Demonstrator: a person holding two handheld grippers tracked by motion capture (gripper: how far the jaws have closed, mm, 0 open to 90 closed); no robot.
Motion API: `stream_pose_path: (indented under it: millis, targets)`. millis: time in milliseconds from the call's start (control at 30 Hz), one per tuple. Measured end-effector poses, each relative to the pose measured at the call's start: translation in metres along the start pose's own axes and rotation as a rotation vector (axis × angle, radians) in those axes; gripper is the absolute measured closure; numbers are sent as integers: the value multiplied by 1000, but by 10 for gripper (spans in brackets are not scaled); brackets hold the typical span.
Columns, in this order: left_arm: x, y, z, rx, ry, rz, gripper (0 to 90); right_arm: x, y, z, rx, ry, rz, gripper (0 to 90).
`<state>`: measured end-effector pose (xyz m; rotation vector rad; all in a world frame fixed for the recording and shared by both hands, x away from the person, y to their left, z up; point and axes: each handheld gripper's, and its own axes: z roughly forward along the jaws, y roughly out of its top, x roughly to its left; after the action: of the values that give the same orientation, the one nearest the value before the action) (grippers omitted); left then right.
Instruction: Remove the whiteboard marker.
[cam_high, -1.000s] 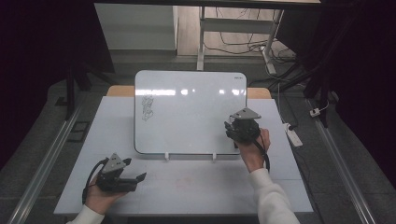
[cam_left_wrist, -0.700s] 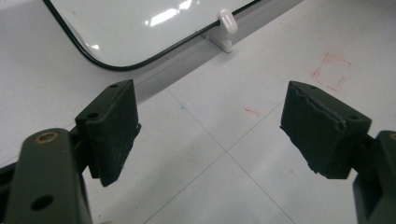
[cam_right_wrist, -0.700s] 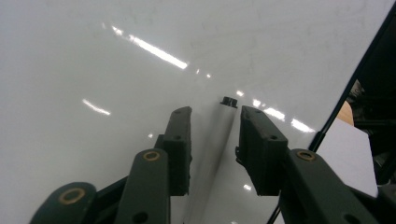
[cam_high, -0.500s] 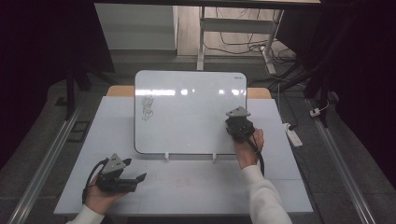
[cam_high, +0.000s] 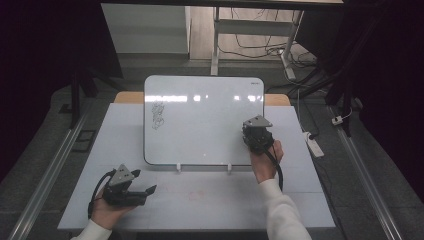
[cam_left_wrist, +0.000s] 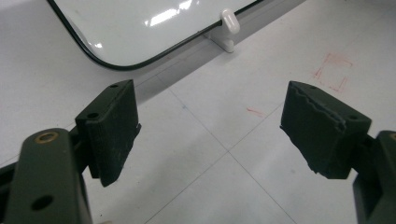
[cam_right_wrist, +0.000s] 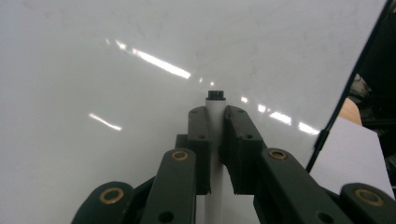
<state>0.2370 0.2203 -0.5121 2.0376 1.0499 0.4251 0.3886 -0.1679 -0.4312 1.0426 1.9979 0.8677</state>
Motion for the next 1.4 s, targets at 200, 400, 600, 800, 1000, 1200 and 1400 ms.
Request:
stream_pose_path:
  millis: [200, 400, 600, 800, 1000, 1200, 1400]
  targets:
    - [1, 0, 0, -5, -2, -15, 198, -1, -2, -26, -101, 82, 46, 814]
    - [1, 1, -1, -15, 1, -36, 203, 9, -6, -47, -194, 180, 56, 814]
    - [-9, 13, -4, -86, 3, -34, 242, 23, -14, -53, -232, 295, 66, 813]
    - [-24, 38, 5, -125, -101, -60, 269, 37, -15, -51, -240, 364, 46, 814]
    - [-46, 63, 25, -127, -179, -19, 288, 51, -12, -58, -276, 400, 42, 813]
    - [-59, 88, 39, -135, -226, 9, 299, 69, -10, -65, -314, 422, 27, 813]
    - [-71, 104, 47, -85, -213, 77, 268, 82, -8, -64, -327, 449, 19, 814]
